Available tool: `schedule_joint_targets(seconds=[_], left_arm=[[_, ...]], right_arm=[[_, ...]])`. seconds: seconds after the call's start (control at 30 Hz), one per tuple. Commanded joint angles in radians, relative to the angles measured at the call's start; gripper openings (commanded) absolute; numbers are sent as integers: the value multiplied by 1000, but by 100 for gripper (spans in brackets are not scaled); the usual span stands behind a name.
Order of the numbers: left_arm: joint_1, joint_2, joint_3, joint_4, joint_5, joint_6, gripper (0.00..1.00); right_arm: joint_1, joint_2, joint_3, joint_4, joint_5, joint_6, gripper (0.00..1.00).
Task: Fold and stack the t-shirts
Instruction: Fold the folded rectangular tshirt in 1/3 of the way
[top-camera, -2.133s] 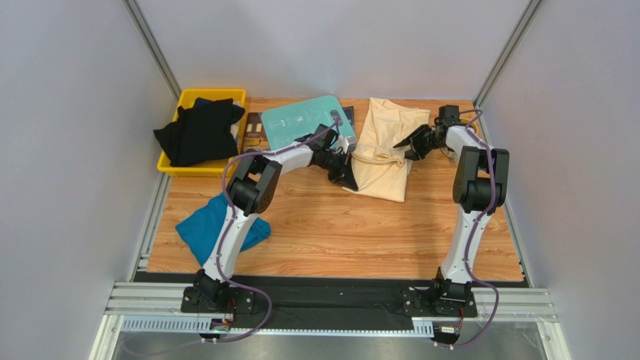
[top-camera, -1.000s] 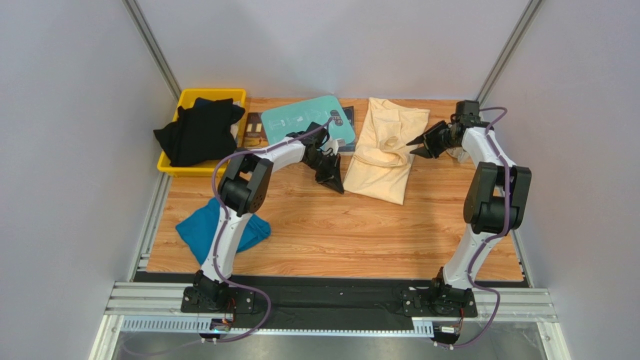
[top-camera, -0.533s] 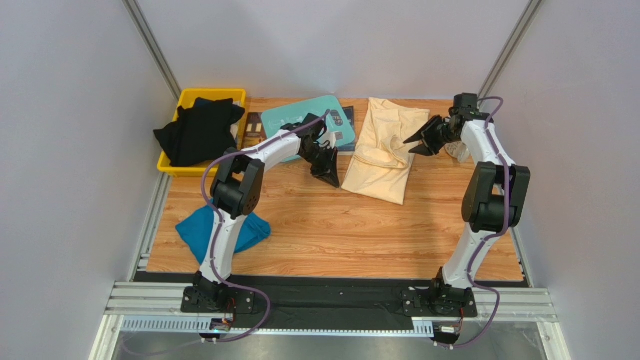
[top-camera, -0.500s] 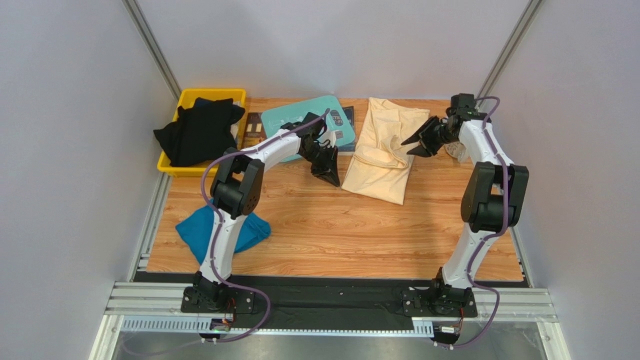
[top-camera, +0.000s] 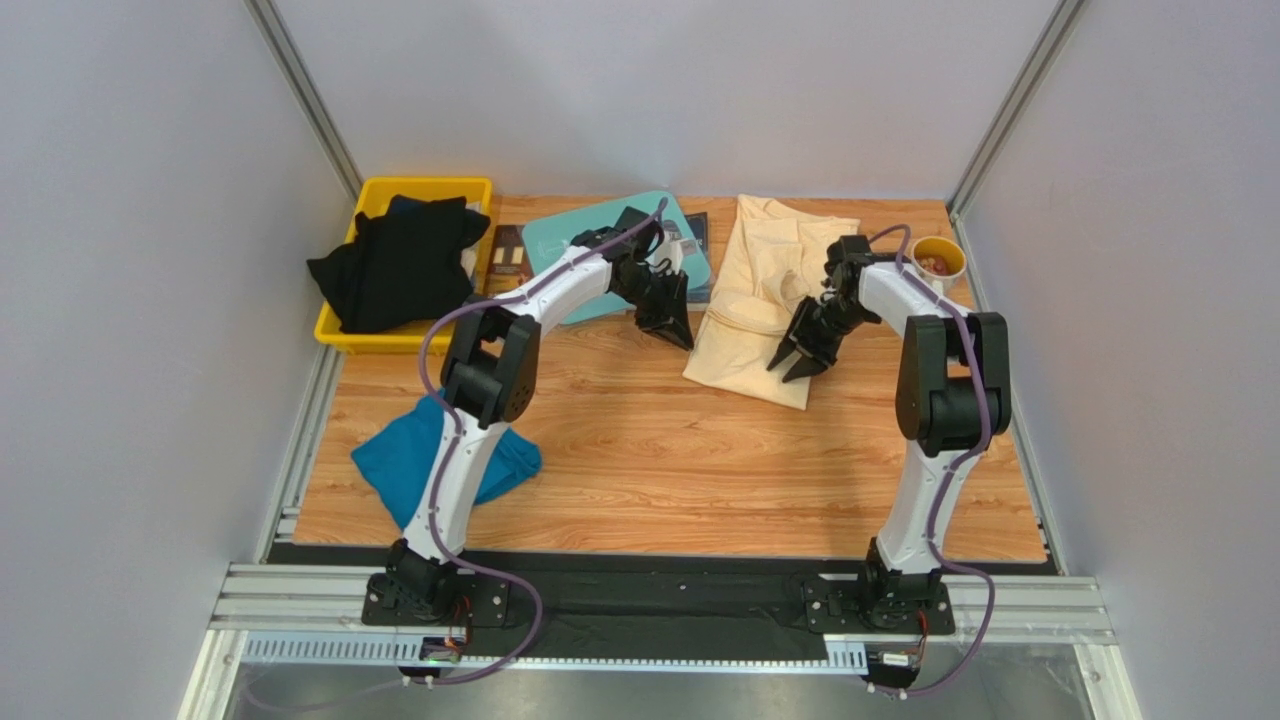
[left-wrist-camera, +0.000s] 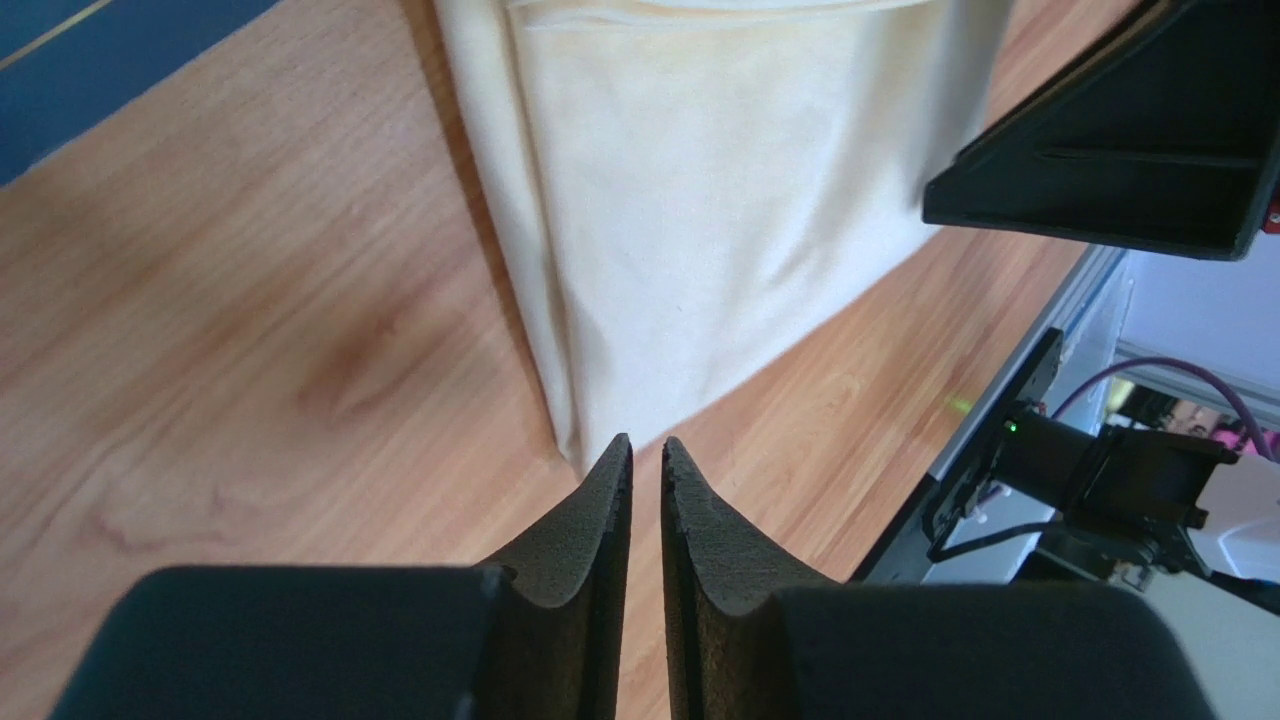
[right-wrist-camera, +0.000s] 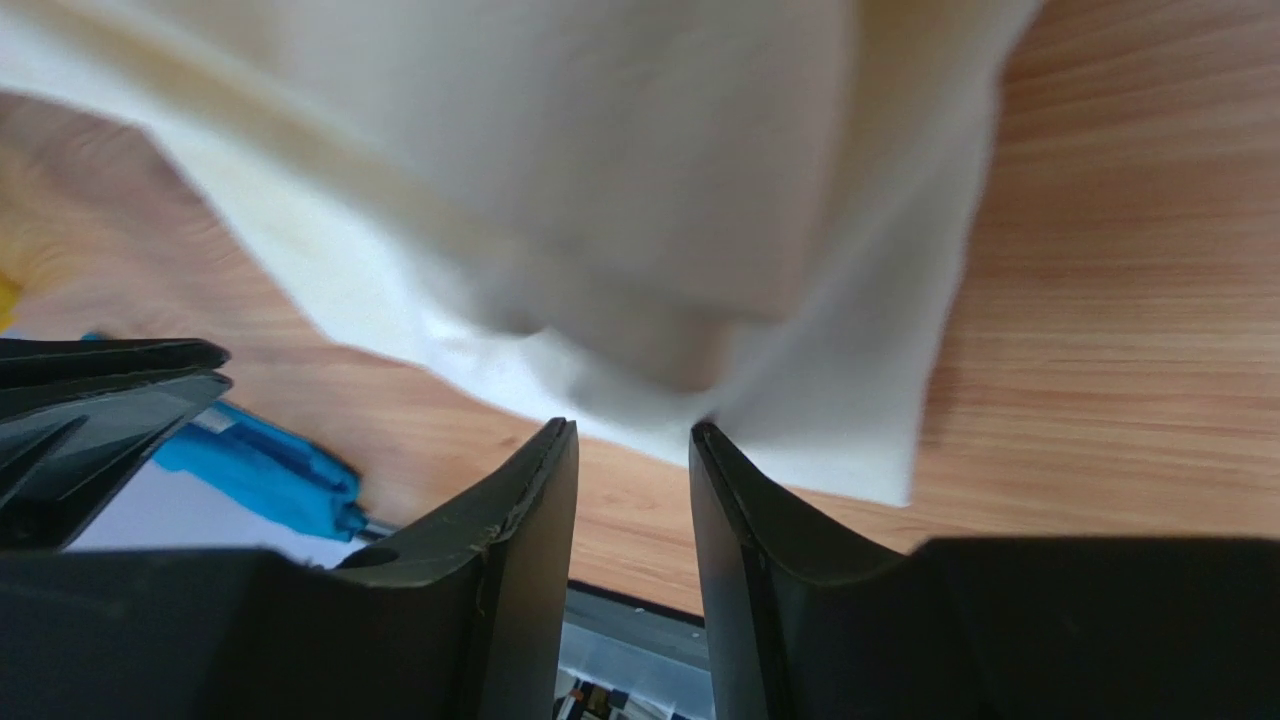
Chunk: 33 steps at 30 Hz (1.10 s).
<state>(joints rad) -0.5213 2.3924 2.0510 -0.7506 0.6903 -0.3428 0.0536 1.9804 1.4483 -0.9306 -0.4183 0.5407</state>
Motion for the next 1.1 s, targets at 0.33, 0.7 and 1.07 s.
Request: schedule_joint_targets(seconds=[0.33,0.7,1.07], left_arm=[[-17,145,29,74,137,-94,12],[-17,7,-170,71,89,-65,0],[-74,-188,-428,-36,37,62,0]], right_arm=[[3,55,-34,-74,128,-18,35],[77,3,-126,-111,157,-54,33],[121,-152,-302,-126,151,-77,32]])
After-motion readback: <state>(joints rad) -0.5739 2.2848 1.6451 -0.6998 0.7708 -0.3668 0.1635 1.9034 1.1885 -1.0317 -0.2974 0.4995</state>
